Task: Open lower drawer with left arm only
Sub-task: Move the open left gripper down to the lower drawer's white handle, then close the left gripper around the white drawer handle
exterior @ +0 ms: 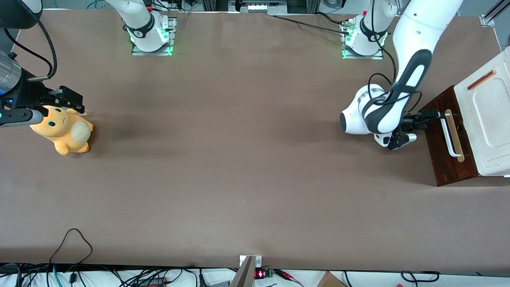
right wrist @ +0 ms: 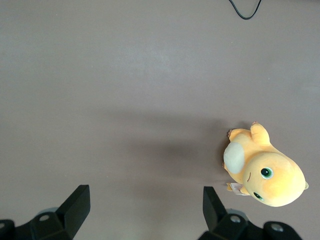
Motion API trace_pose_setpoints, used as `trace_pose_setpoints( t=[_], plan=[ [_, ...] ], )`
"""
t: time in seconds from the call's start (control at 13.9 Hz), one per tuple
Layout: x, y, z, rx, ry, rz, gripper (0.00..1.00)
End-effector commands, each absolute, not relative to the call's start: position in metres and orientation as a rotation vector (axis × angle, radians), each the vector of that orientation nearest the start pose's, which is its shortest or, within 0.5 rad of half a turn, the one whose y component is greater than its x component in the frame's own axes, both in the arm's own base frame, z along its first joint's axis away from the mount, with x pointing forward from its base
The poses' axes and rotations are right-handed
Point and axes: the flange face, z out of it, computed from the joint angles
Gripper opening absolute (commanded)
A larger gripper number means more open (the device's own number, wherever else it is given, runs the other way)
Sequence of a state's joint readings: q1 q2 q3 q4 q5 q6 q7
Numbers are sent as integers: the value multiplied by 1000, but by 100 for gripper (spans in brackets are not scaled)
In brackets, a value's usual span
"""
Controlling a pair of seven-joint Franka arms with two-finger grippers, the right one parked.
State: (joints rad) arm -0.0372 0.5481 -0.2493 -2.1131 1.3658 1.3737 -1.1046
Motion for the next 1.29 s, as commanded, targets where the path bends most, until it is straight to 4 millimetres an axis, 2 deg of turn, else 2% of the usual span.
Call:
trace_pose_setpoints(
  t=[0.0, 0.29, 0.5, 0.58, 0.65, 0.79, 0.93, 1.22],
  plan=[
    [531, -2, 190, -1620, 40, -16, 100],
    [534, 13, 186, -1634, 59, -10, 99],
    [529, 25, 171, -1630, 53, 20, 94],
    [529, 25, 171, -1630, 51, 19, 88],
    [529, 25, 171, -1630, 51, 19, 78],
    [528, 26, 167, -1630, 53, 24, 72],
    [527, 27, 165, -1630, 53, 30, 54],
    [527, 32, 164, -1634, 50, 40, 50]
  ],
)
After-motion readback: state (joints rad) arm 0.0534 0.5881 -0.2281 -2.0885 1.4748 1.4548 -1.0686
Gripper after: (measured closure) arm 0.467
